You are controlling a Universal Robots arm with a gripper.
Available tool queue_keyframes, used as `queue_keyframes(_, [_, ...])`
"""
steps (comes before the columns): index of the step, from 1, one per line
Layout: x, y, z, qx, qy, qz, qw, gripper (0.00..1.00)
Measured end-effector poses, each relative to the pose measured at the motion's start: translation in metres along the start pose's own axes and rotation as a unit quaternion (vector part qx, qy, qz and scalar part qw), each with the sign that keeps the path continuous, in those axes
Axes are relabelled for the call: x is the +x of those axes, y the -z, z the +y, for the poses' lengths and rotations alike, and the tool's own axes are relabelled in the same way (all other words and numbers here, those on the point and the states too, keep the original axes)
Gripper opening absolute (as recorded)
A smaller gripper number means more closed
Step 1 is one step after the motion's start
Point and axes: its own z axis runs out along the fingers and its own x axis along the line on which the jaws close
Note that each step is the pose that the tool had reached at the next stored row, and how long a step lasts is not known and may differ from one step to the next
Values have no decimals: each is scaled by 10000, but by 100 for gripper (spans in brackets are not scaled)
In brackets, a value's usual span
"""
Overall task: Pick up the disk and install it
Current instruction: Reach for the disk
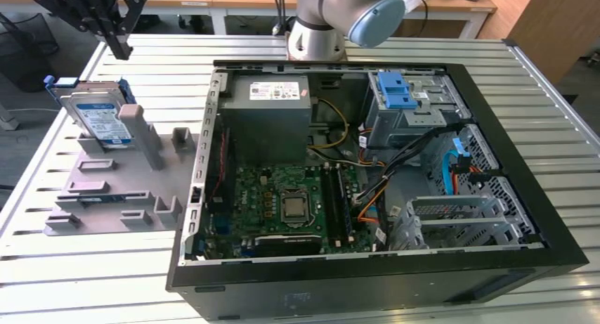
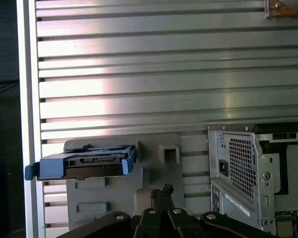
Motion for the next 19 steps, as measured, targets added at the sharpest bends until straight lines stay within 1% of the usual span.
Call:
queue_keyframes(8, [67, 1, -1, 0, 0, 0, 10000, 11])
queue_keyframes(9, [108, 2, -2, 0, 0, 0, 10000, 11])
queue_keyframes(10, [128, 2, -2, 0, 0, 0, 10000, 11])
queue_keyframes(19, [209, 4, -3, 0, 0, 0, 10000, 11])
